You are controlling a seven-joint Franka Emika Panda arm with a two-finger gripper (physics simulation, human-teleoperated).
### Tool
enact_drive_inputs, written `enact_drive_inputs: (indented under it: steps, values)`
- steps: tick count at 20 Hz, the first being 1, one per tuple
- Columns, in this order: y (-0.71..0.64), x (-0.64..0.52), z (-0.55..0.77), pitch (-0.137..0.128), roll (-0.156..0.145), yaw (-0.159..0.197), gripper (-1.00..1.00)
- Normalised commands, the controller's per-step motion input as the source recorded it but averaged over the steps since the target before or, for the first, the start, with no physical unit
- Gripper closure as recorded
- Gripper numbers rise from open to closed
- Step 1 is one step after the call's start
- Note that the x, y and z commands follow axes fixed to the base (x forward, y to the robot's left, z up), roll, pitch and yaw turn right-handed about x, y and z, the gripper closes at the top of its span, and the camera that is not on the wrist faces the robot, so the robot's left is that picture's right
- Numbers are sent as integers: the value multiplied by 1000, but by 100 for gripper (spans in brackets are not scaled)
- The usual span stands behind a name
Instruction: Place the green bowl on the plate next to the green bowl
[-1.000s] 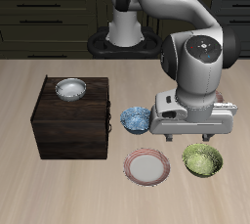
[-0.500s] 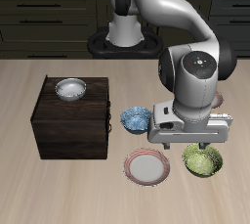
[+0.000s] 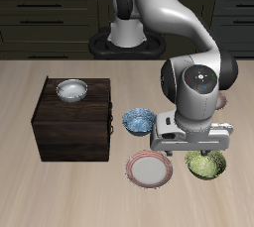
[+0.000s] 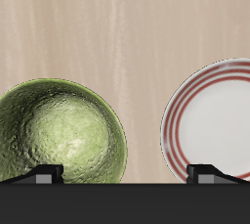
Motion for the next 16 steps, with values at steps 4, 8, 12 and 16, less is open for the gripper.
enact_drive_inputs:
  steps: [4,8,12,16]
  values:
    - [15,-78,-228,33,11,15,-100]
    - [108,-85,-242,38,45,19,-100]
    - [48,-52,-197,24,33,12,100]
    - [40,-32,-160,28,31,-1,100]
